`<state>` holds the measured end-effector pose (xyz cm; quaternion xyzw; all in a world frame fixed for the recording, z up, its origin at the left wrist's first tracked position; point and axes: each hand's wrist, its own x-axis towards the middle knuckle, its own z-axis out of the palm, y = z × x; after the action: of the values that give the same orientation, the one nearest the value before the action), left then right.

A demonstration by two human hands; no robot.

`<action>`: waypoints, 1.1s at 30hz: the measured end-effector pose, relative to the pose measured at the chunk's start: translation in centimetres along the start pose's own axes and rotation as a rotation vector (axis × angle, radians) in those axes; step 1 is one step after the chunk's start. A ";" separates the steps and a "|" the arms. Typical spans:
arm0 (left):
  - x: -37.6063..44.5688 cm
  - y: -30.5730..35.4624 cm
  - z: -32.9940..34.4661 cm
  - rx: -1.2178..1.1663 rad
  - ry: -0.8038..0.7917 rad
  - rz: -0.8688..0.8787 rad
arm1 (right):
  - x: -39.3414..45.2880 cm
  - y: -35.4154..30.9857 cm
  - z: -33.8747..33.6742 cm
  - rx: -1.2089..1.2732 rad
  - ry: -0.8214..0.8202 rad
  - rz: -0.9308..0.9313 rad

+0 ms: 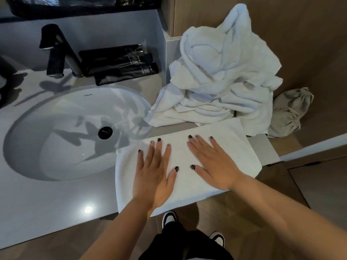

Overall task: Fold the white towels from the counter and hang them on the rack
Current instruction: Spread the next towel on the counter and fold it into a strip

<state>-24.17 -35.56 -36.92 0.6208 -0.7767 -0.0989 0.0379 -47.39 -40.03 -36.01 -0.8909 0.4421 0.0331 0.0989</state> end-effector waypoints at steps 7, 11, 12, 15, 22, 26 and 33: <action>0.0 0.0 -0.4 0.004 -0.028 0.004 | -3.9 6.7 -1.1 0.011 -0.016 0.135; 0.8 2.0 -0.8 -0.014 -0.028 -0.026 | -4.1 7.3 -0.8 0.019 0.018 0.127; 1.3 3.1 -0.9 -0.033 -0.025 0.016 | -4.0 7.3 -0.7 0.032 0.026 0.127; 2.9 6.7 -0.4 -0.080 -0.029 0.213 | -4.0 7.3 -0.4 0.132 0.089 0.130; 3.9 8.6 0.6 0.111 -0.076 0.204 | -9.5 2.2 1.2 0.526 0.747 0.365; 3.9 9.0 0.5 0.144 -0.079 0.197 | -14.2 0.5 4.5 0.909 0.816 0.749; 3.8 9.2 0.5 0.170 -0.044 0.191 | -14.6 4.7 9.2 1.244 0.206 1.070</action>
<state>-33.93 -37.29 -35.81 0.5426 -0.8386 -0.0422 -0.0228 -59.69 -29.50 -43.59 -0.3413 0.7507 -0.2568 0.5040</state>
